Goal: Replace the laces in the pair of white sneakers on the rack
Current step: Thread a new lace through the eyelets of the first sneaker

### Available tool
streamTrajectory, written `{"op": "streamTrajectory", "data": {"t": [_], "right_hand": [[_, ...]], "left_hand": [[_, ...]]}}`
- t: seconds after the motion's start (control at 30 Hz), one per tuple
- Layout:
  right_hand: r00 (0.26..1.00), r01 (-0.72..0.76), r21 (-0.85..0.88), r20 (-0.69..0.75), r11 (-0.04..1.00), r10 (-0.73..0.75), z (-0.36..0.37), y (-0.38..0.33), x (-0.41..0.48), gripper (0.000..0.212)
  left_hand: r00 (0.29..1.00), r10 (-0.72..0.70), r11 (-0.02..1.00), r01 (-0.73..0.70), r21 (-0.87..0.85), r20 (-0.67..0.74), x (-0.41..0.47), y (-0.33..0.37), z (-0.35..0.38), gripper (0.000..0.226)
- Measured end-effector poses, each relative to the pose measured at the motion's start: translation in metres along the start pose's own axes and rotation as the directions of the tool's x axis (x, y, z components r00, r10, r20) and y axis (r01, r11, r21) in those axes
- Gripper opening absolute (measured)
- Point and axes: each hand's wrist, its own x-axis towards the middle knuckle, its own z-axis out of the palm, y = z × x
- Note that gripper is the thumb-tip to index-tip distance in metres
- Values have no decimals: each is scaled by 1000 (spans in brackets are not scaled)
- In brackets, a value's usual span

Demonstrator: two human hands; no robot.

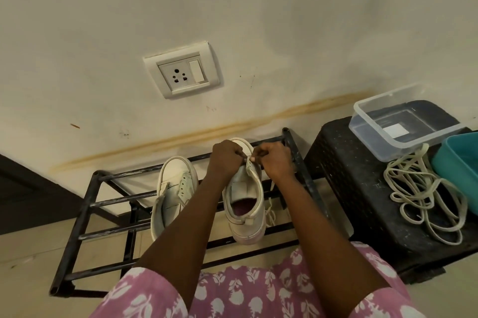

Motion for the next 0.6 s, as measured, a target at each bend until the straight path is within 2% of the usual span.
{"op": "streamTrajectory", "data": {"t": [0.07,0.17,0.27,0.4,0.5,0.6], "right_hand": [[999,-18,33,43,999,17,0,0,0,15],[999,28,15,-21,999,-28,-2,-4,-1,20],[997,72,133,-40,989,-67,-3,-15,-1,21],[989,106,173,87,979,-123,6,-20,-6,29],[984,154,148,65,977,-165,12,-20,-6,24],[995,102,218,-9,971,-102,12,-19,-4,14]], "left_hand": [[1000,-9,1000,9,13,-1,0,3,1,15],[1000,-5,1000,5,-8,-15,1,5,-2,16],[999,-32,988,27,-152,-33,2,3,-6,13],[997,-65,927,42,-372,-51,2,5,-9,25],[994,-67,893,23,-450,-82,4,9,-13,31],[988,-73,909,10,-418,-135,3,9,-13,18]]}}
